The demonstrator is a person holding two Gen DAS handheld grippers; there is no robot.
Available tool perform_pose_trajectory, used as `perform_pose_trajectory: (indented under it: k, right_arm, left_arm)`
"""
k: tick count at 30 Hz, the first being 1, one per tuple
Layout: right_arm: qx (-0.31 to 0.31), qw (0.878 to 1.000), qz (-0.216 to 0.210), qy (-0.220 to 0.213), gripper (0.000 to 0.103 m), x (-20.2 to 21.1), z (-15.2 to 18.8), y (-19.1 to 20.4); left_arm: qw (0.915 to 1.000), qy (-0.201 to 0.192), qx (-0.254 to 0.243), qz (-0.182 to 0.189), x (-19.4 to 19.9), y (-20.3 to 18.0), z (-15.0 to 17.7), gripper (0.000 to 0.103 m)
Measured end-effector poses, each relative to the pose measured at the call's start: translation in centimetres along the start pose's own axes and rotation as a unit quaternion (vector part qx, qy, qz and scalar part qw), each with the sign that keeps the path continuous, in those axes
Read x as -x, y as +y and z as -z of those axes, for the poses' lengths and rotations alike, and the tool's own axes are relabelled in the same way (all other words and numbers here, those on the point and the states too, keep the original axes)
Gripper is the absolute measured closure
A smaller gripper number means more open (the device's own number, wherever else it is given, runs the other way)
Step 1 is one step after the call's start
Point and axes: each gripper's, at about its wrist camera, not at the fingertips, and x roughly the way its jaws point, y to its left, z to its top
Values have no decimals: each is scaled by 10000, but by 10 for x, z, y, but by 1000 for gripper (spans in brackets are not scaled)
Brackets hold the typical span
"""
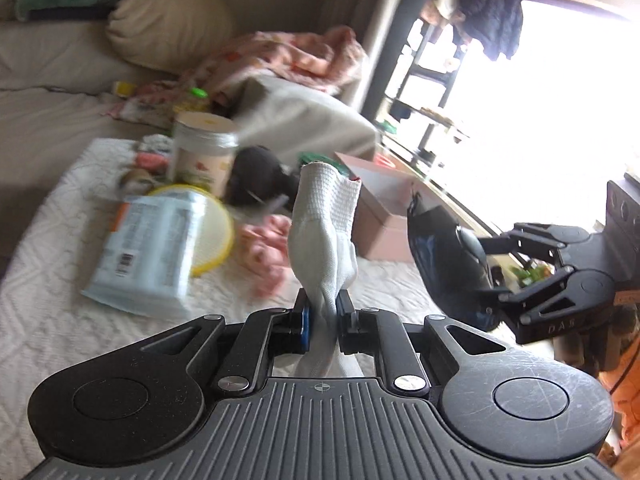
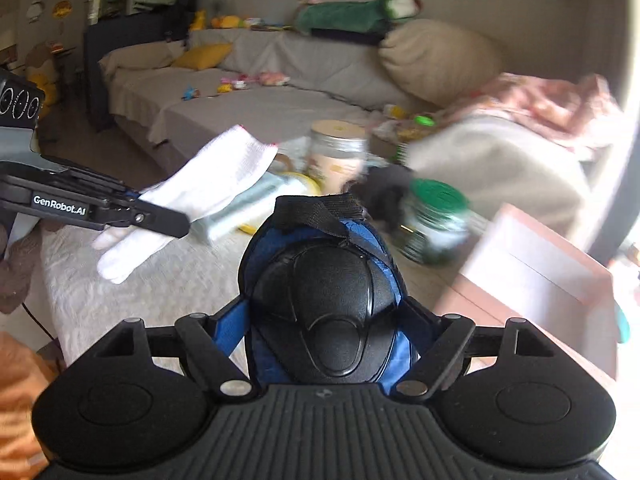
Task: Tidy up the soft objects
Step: 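Carry the glove into the pink box and release while right gripper drops black-blue pad there, then grasp the blue-white wet-wipes packet with the left gripper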
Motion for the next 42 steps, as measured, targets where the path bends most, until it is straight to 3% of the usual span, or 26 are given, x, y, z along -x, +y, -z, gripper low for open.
perform_pose_trajectory:
  k: [5, 8, 11, 13, 16, 17, 19, 21, 24, 28, 34, 36, 39, 42]
  right_arm:
    - [-400, 9927, 1114, -223, 23, 63, 31, -45]
    - [-592, 9840, 1601, -504, 23, 91, 32, -76]
    - [-885, 9759, 1822, -815, 22, 102, 17, -116]
    - [-1122, 9708, 1890, -959, 22, 97, 2, -146]
    - [-1573, 9643, 1822, -1101, 22, 78, -21, -191]
    - [-1719, 9627, 1762, -1123, 22, 68, -29, -206]
    - [-1905, 9618, 1667, -1039, 22, 46, -41, -229]
    - [-2127, 9645, 1406, -694, 20, 15, -50, -244]
    - [-2384, 9642, 1149, -185, 20, -22, -48, -255]
    - [-2505, 9601, 1244, -83, 19, -37, -36, -257]
    - [-2368, 9610, 1429, -42, 19, -31, -17, -226]
    - [-2029, 9676, 1503, 39, 19, -34, -17, -205]
    - [-1701, 9768, 1240, 390, 19, -55, -25, -178]
    - [-1764, 9696, 1308, 1076, 20, -92, -30, -168]
  left_arm:
    - [9958, 289, -489, 722, -32, -61, -19, 88]
    - [9910, 39, -769, 1094, -50, -91, -61, 88]
    - [9870, -148, -948, 1291, -86, -109, -117, 87]
    - [9886, -110, -700, 1331, -124, -109, -152, 85]
    - [9841, 463, 310, 1688, -200, -87, -177, 78]
    - [9838, 626, 440, 1620, -224, -81, -173, 78]
    - [9897, 1060, 221, 937, -272, -75, -159, 78]
    - [9918, 1166, 23, 519, -293, -67, -148, 78]
    - [9930, 981, 151, 638, -285, -52, -144, 78]
    - [9960, 429, -299, 721, -233, -47, -139, 78]
    - [9990, -184, -395, -21, -150, -12, -114, 78]
    - [9989, -242, -286, -296, -127, 4, -101, 78]
    - [9984, -145, -46, -536, -97, 22, -82, 78]
    - [9959, 116, -460, -772, -66, 23, -47, 78]
